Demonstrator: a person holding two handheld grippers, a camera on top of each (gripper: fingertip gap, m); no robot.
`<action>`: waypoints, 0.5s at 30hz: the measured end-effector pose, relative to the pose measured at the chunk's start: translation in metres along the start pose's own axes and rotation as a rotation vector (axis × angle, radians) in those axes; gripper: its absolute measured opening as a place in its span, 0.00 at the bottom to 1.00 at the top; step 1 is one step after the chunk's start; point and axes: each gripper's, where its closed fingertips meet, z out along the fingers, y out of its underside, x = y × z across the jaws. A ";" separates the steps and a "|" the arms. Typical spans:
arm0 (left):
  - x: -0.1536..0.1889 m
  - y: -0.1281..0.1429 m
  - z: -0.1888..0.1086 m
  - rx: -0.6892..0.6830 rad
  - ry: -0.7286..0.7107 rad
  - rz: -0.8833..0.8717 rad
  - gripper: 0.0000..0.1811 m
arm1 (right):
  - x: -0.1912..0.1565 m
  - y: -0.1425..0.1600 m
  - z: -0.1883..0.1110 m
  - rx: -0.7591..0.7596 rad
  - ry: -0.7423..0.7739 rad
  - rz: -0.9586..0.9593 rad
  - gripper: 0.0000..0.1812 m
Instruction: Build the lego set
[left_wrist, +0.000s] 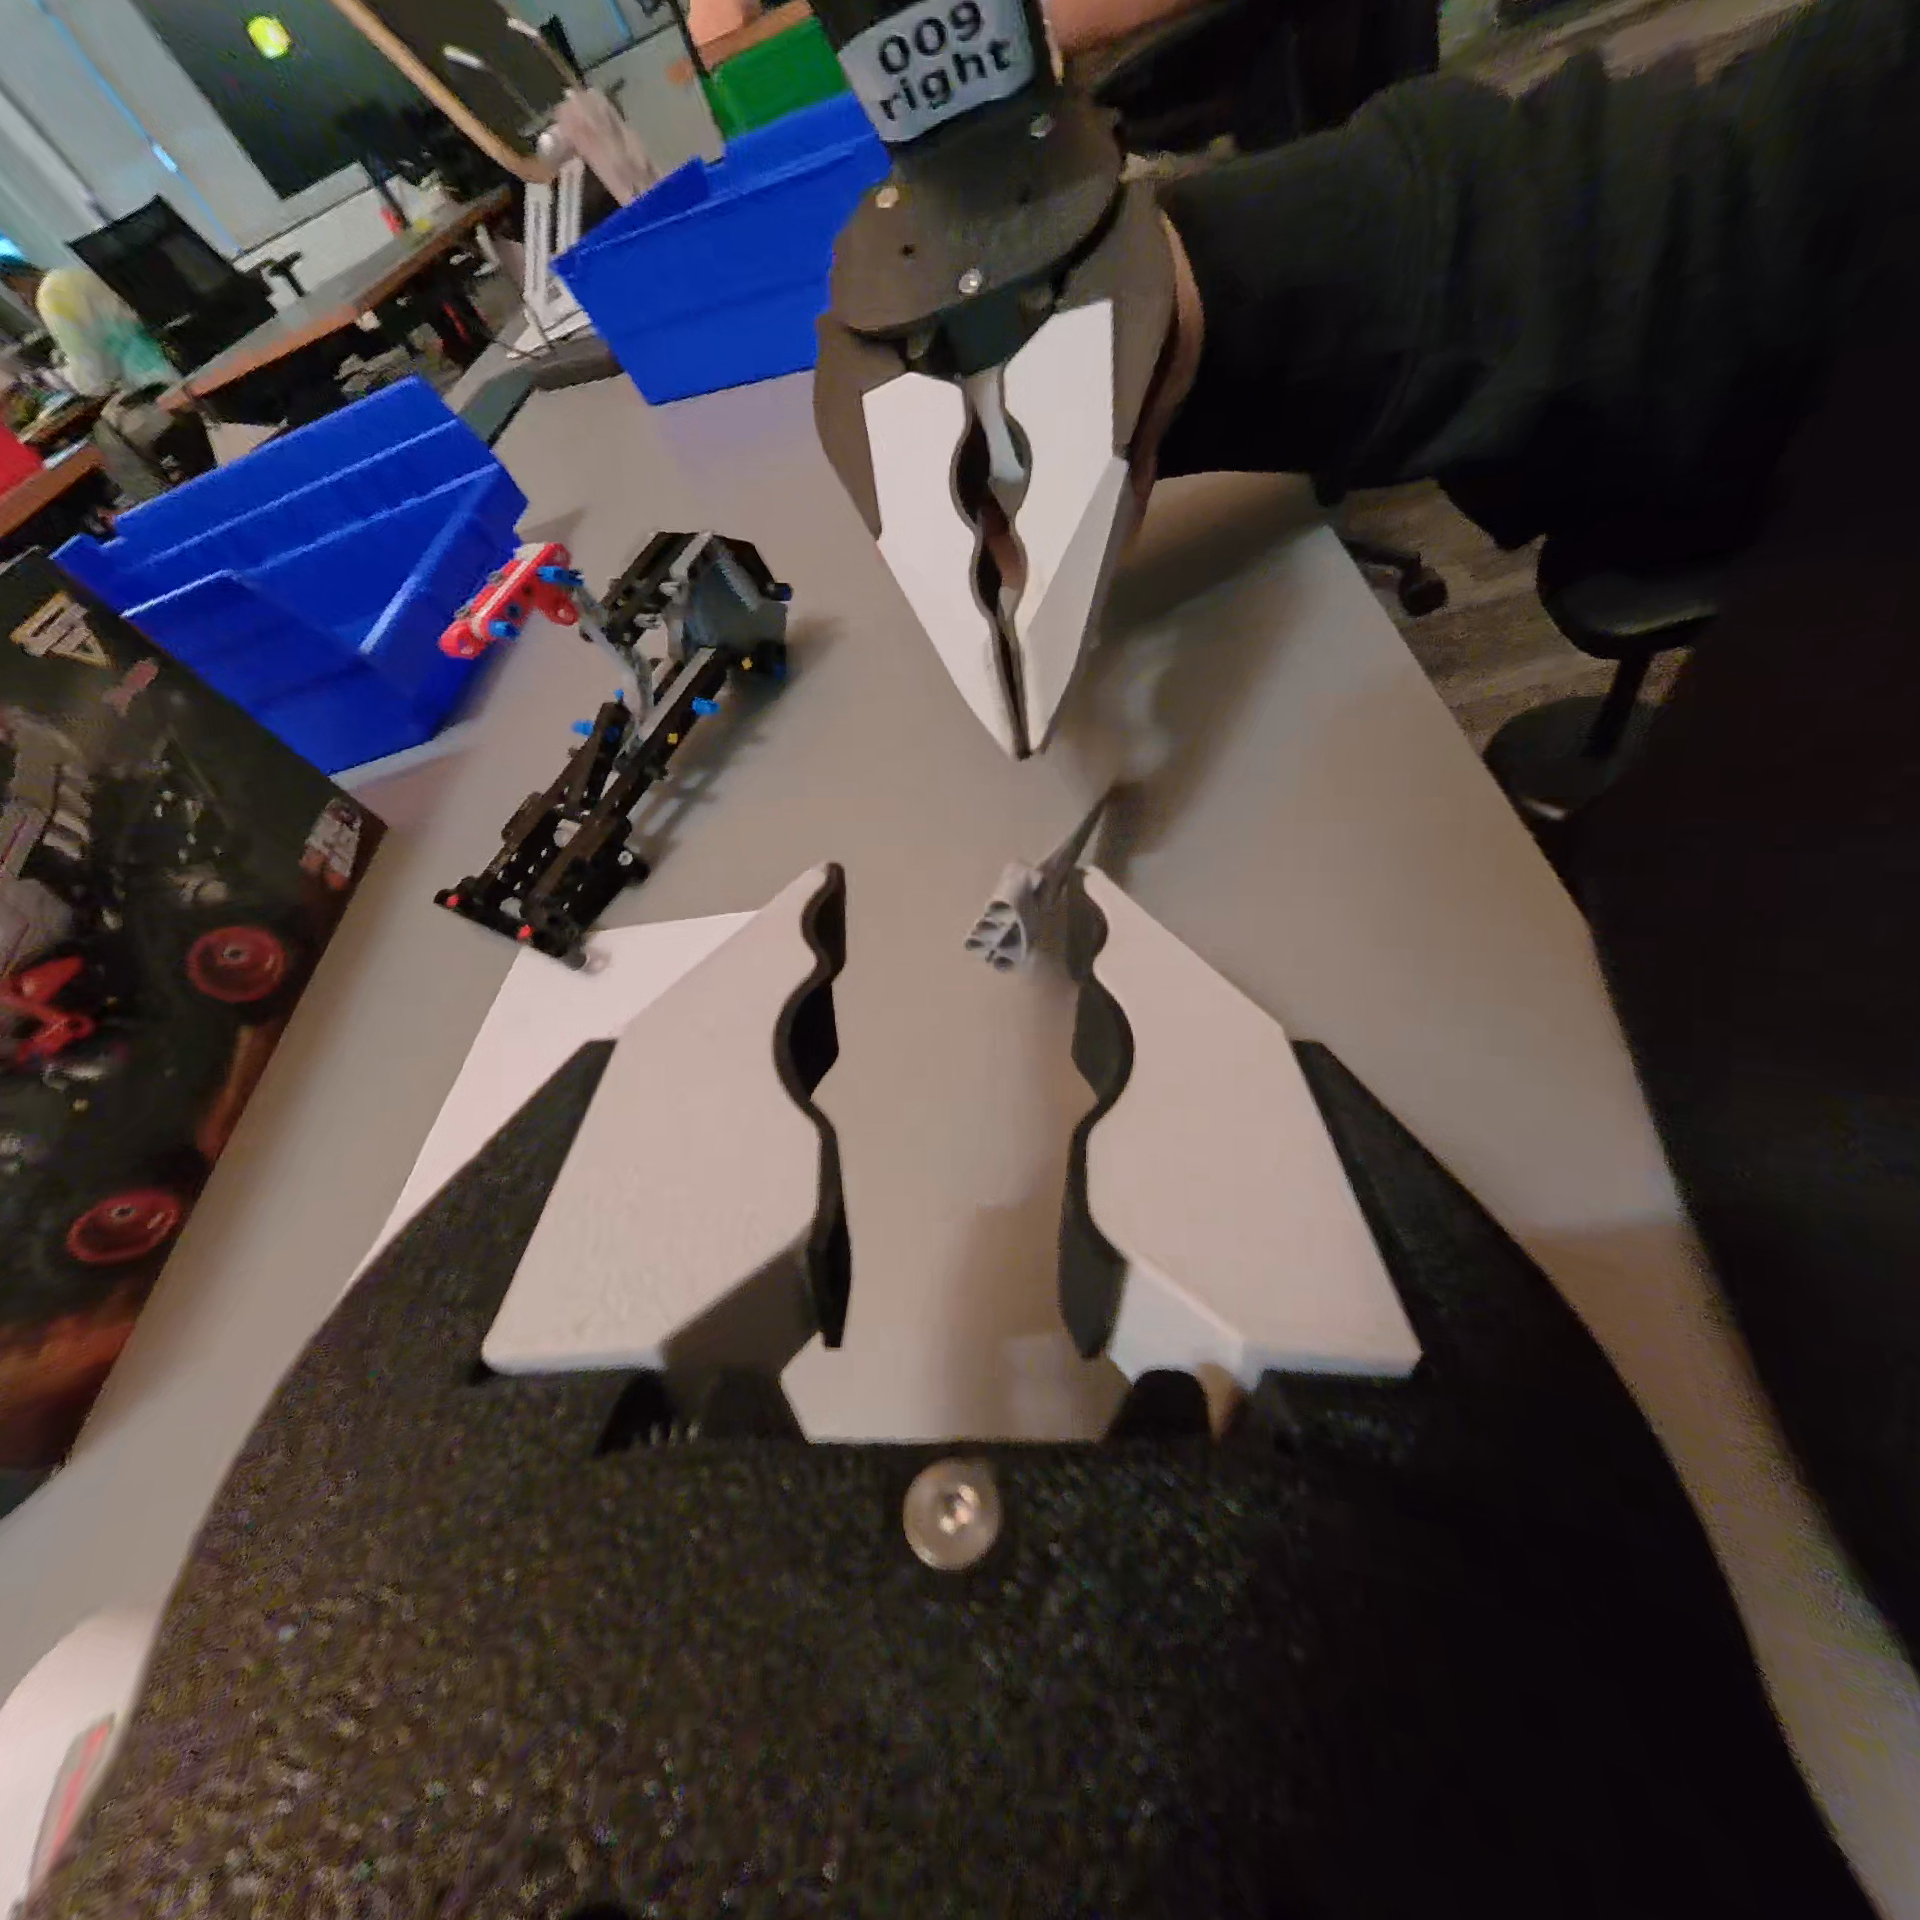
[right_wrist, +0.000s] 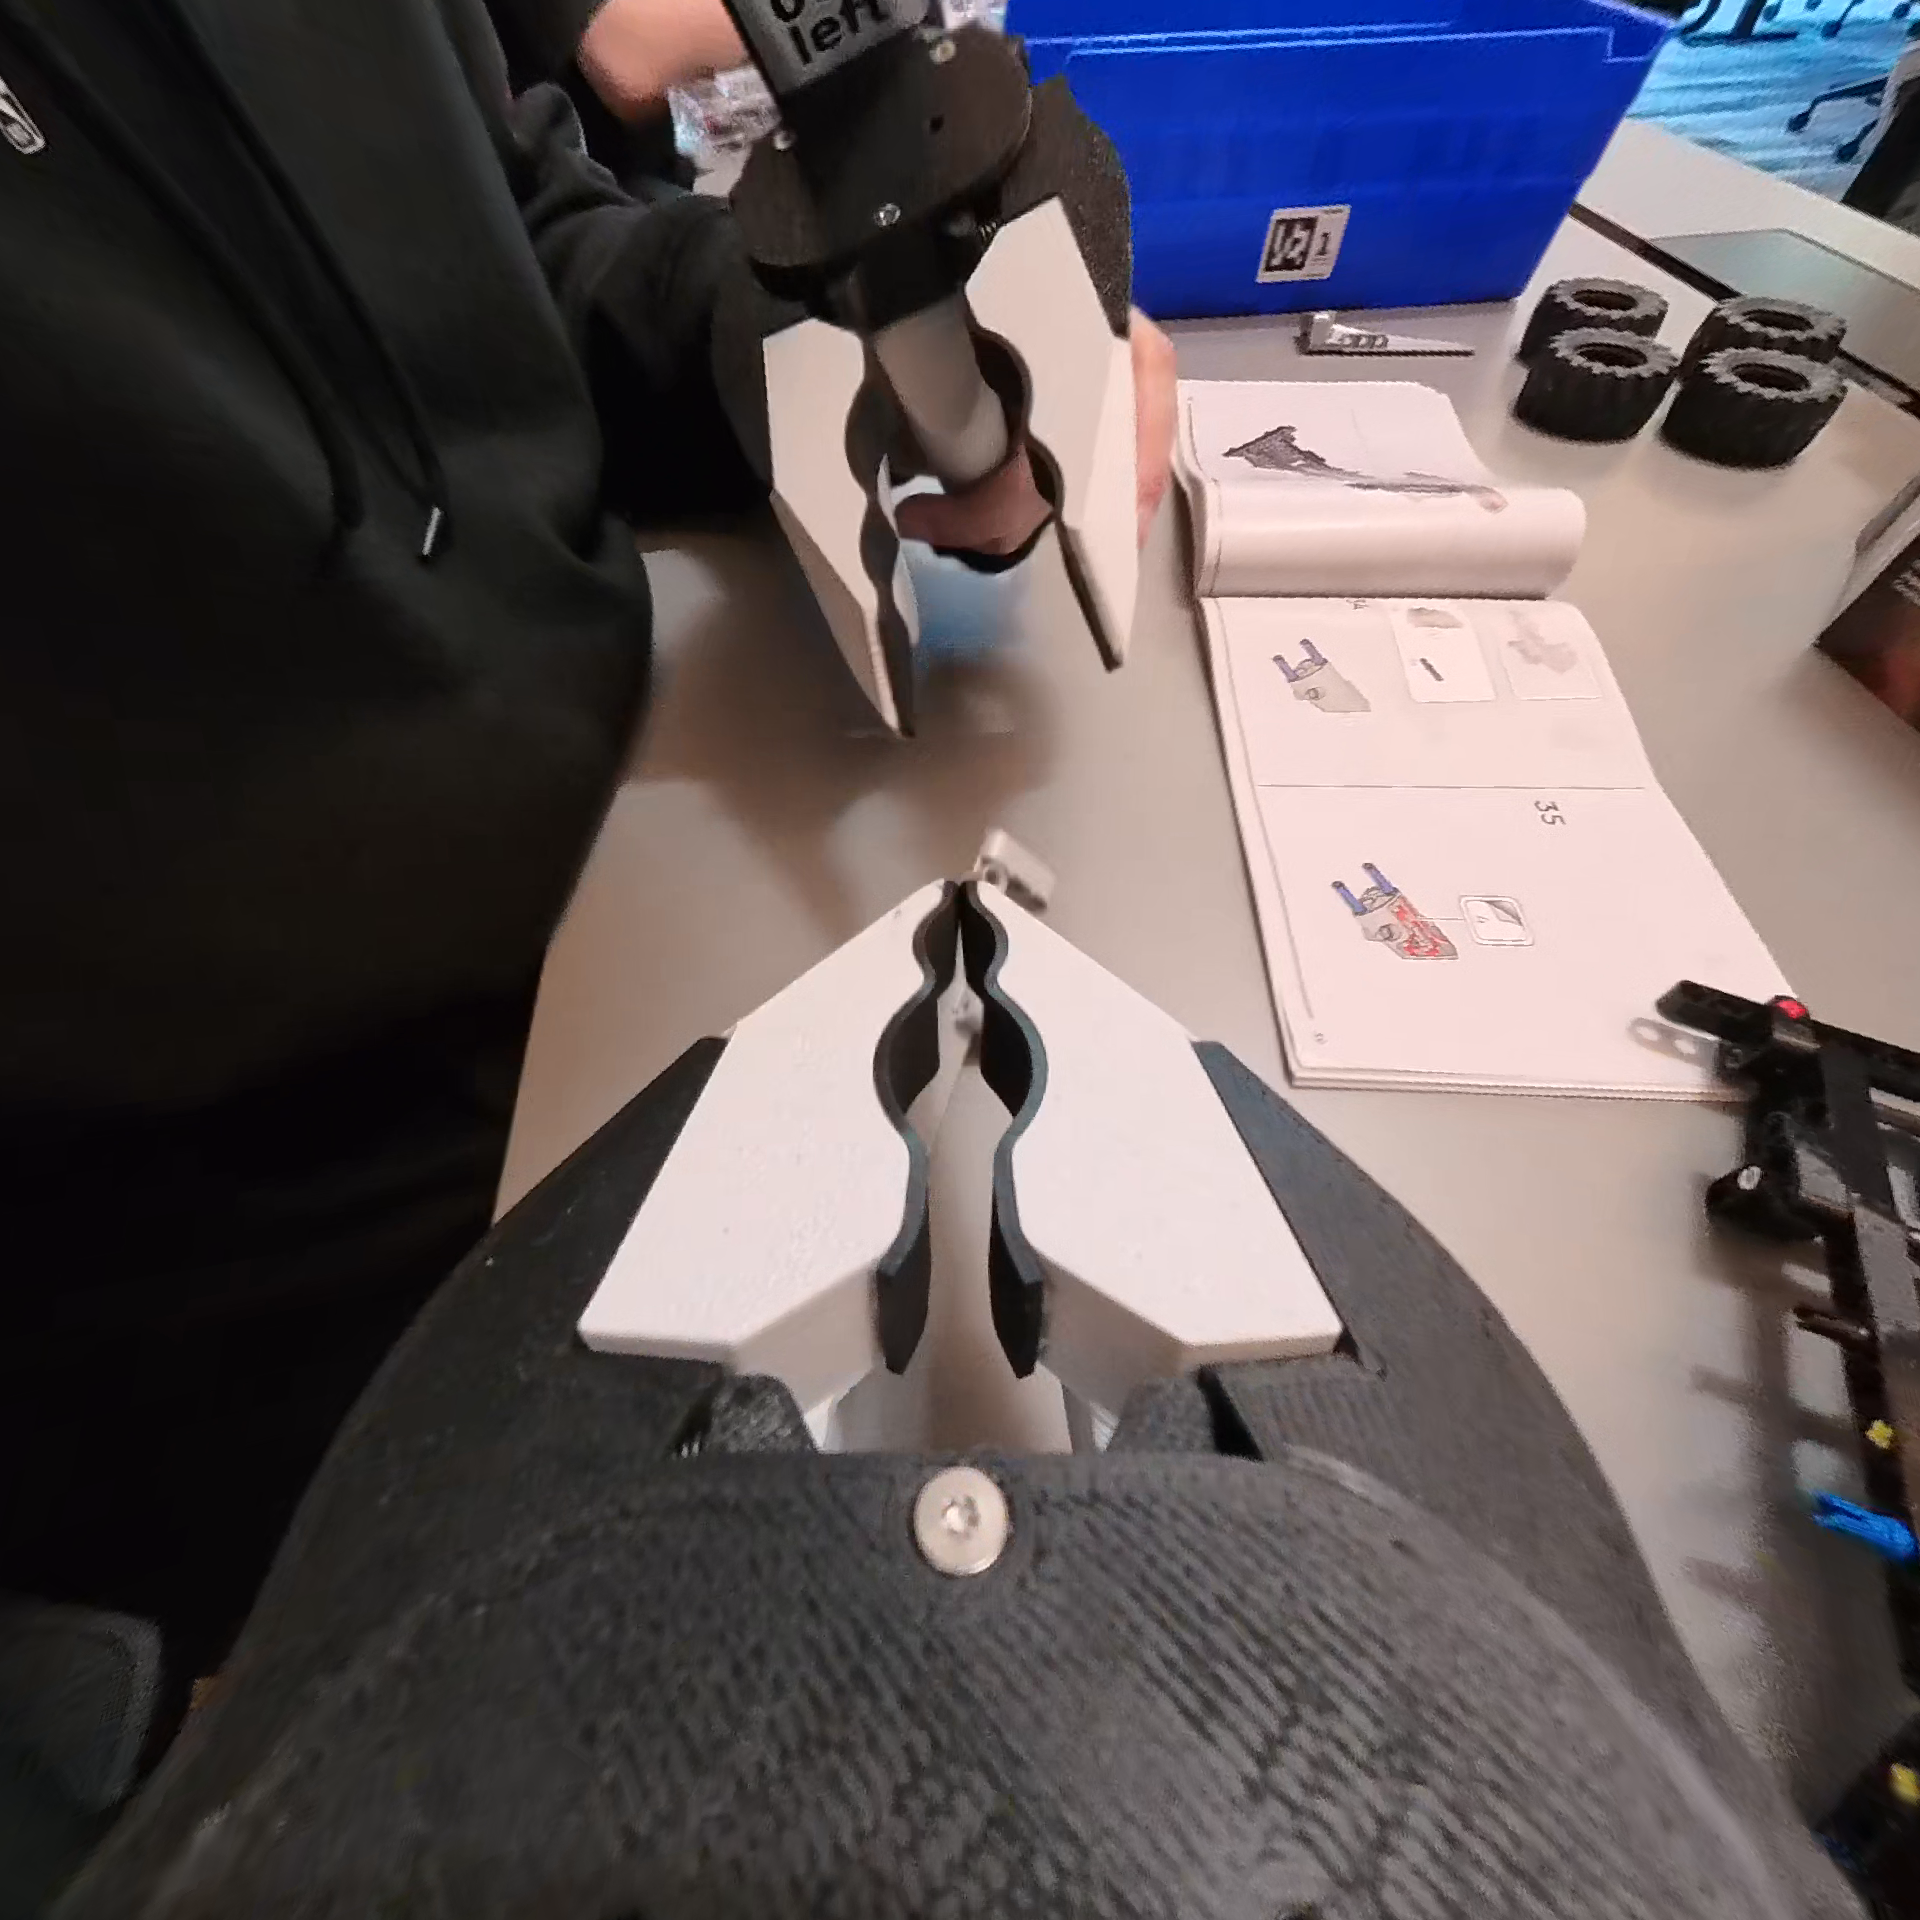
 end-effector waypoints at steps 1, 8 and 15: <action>0.002 0.003 0.001 -0.020 0.009 0.016 0.22 | -0.001 0.002 0.000 -0.008 0.004 0.005 0.00; 0.012 0.015 0.002 -0.104 0.065 0.124 0.19 | 0.000 0.022 -0.015 -0.223 0.158 -0.062 0.04; 0.027 0.018 0.012 -0.150 0.184 0.198 0.15 | -0.019 0.032 0.002 -0.298 0.170 -0.074 0.12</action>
